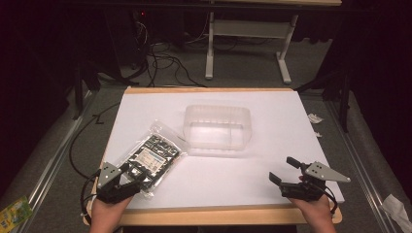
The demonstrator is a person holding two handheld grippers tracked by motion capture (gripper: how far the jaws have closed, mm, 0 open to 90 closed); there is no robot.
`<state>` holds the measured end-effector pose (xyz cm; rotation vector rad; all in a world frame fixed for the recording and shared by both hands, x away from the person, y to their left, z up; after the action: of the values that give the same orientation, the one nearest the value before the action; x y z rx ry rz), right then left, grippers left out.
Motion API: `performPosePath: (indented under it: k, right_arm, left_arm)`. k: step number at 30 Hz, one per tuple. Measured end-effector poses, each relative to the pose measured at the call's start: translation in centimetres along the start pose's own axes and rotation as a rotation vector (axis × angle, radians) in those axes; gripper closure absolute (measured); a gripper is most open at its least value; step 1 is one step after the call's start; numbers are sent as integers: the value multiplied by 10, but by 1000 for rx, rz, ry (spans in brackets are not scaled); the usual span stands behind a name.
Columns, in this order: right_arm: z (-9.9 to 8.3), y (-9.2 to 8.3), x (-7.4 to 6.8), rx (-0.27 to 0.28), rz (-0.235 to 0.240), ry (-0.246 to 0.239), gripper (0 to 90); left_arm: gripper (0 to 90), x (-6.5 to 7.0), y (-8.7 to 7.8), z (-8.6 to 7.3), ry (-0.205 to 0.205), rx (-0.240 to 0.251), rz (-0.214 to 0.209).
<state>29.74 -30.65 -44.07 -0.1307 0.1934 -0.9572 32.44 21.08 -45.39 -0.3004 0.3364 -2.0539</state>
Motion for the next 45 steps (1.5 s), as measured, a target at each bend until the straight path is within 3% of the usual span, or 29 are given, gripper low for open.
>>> performPosePath:
  k: [5, 7, 8, 9, 12, 15, 18, 20, 23, 25, 29, 31, 32, 33, 34, 35, 38, 40, 45]
  right_arm:
    - [-3, 1, 0, -13, -3, -7, 100]
    - [-4, 1, 1, -16, -4, 1, 104]
    - [-5, 1, 1, -19, -4, 1, 107]
    - [-5, 1, 1, -19, -4, 1, 107]
    - [-6, 2, 2, -25, -8, 2, 112]
    - [-7, 3, 1, -31, -8, 2, 117]
    - [-6, 1, 0, -26, -4, -10, 128]
    - [-7, 3, 1, -31, -9, -2, 131]
    - [-8, 5, 1, -39, -10, 4, 134]
    - [-8, 6, -1, -41, -4, -7, 141]
    - [-9, 6, -3, -47, 4, -11, 144]
    - [-10, 6, -4, -49, 6, -14, 146]
    - [-10, 6, -5, -50, 4, -12, 147]
    - [-10, 6, -5, -50, 4, -12, 147]
    - [-10, 5, -5, -51, 3, -11, 147]
    - [-10, 5, -4, -50, 2, -11, 148]
    - [-10, 5, -2, -50, -6, -3, 149]
    - [-10, 3, -3, -43, -6, 4, 149]
    - [-10, 3, -1, -43, -6, 9, 151]
  left_arm:
    - [383, -4, -2, 5, 9, 41, 49]
    - [493, -9, -3, 4, 4, 37, 72]
    - [638, -12, -3, 3, -2, 34, 82]
    - [638, -17, -3, 2, -10, 28, 93]
    - [870, -37, -9, -1, -53, 31, 160]
    - [900, -64, -19, -6, -131, 45, 260]
    - [896, -88, -24, -19, -230, 8, 316]
    - [804, -97, -21, -26, -274, -31, 329]
    - [668, -102, -11, -32, -324, -82, 298]
    - [556, -105, -2, -34, -305, -104, 287]
    - [514, -112, 11, -35, -276, -165, 261]
    - [558, -114, 12, -37, -282, -168, 247]
    - [637, -115, 10, -37, -297, -174, 231]
    - [637, -115, 9, -38, -310, -175, 217]
    - [694, -114, 6, -39, -313, -185, 206]
    - [773, -113, 4, -40, -313, -193, 201]
    - [898, -107, -5, -42, -281, -214, 179]
    - [900, -101, -10, -42, -236, -227, 172]
    - [900, -94, -17, -37, -200, -189, 177]
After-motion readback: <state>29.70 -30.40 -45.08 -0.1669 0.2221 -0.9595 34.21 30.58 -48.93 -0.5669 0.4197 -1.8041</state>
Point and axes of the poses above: each handheld gripper's, and its own axes: y roughly forward along the jaws, z roughly out of its top, x roughly to its right, the point moved 3 cm from there along y, roughly forward along the jaws, and after that the axes turned 8 degrees about x, right-handed, at the moved point
